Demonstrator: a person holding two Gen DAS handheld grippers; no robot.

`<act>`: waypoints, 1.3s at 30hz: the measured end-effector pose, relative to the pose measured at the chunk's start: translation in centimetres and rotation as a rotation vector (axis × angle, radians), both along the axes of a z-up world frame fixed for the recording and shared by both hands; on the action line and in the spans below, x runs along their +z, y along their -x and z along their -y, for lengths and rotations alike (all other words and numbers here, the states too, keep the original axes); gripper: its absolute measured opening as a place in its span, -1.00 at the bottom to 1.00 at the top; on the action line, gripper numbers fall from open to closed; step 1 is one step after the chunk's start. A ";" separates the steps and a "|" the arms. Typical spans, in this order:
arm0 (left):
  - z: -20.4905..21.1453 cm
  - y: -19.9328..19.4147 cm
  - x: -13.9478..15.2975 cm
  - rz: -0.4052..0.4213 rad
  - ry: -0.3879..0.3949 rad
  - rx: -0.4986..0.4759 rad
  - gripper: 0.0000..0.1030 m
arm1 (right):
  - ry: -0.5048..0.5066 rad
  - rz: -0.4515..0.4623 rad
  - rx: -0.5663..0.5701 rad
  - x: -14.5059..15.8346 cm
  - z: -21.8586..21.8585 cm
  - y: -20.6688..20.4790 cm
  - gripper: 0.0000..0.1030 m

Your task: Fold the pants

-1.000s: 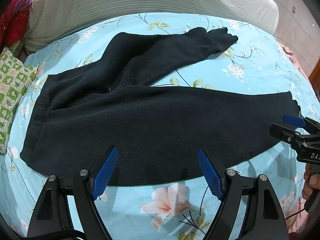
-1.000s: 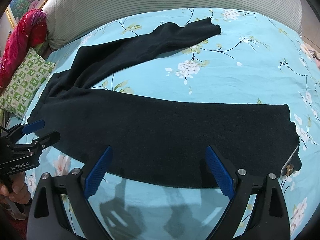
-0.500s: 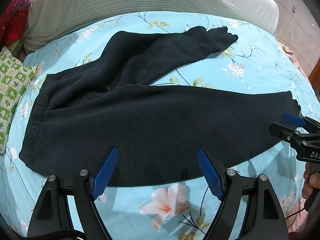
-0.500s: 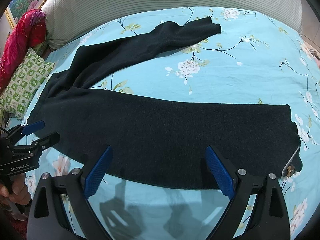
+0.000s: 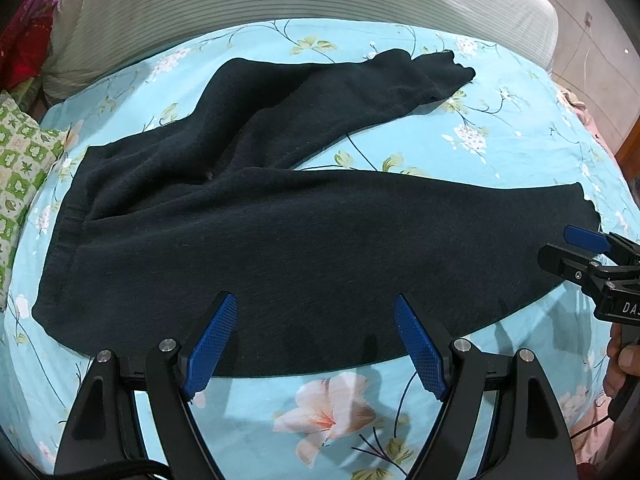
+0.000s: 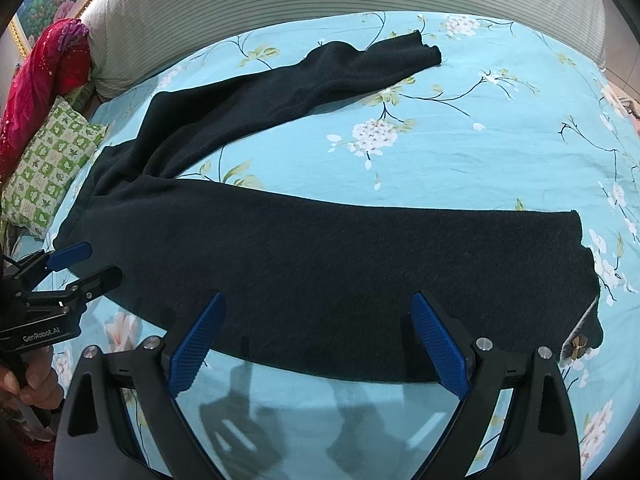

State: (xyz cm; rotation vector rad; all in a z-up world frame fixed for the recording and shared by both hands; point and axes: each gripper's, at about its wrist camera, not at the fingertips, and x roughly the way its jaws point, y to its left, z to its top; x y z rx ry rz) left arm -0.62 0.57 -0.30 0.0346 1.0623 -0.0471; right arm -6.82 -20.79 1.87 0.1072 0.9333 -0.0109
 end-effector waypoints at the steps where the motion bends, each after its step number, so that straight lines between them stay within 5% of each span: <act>1: 0.1 0.0 0.0 -0.002 0.001 -0.001 0.58 | -0.001 -0.001 0.000 0.0 0.1 0.0 0.82; 18: 1.3 -3.0 1.2 0.000 -0.008 -0.026 0.58 | -0.020 -0.007 -0.005 1.0 2.4 -1.3 0.82; 30: 1.5 -11.1 3.3 0.009 -0.046 -0.064 0.58 | 0.007 0.052 0.025 4.9 6.1 -8.2 0.82; 39: 0.2 -19.4 4.5 0.000 0.009 -0.054 0.59 | 0.018 0.094 0.054 7.1 8.9 -15.0 0.82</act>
